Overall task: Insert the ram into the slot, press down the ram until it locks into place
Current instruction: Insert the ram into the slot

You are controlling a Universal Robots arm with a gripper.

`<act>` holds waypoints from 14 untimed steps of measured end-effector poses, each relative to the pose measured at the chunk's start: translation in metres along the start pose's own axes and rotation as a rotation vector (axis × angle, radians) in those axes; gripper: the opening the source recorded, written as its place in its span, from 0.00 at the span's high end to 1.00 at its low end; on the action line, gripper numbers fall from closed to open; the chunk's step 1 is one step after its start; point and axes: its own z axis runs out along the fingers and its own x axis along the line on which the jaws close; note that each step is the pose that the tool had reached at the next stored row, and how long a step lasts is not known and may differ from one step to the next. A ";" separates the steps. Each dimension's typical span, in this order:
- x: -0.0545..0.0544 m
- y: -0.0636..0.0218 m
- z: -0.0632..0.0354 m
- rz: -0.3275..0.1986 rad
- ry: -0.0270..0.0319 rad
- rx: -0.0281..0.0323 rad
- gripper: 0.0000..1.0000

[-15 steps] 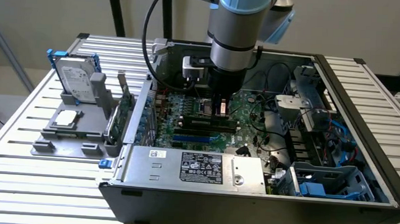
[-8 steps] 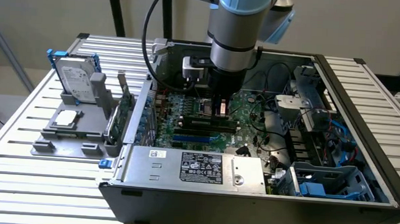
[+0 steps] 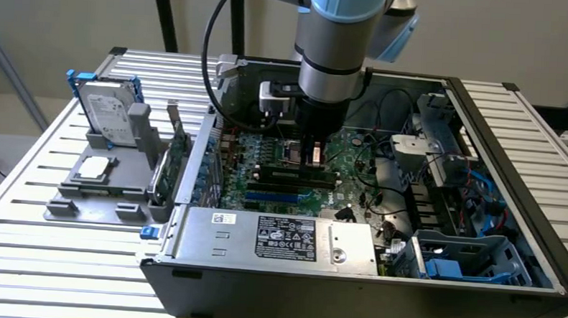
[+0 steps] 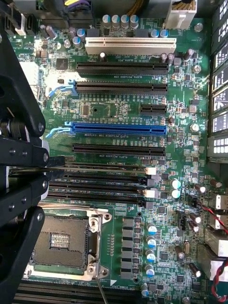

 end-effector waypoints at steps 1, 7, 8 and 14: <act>0.000 0.0000 0.0002 0.001 0.0000 0.0001 0.87; 0.000 0.0000 0.0013 0.013 -0.0002 0.0003 0.87; 0.000 -0.0001 0.0015 0.016 -0.0003 0.0003 0.87; 0.000 0.0001 0.0018 0.026 -0.0005 0.0004 0.79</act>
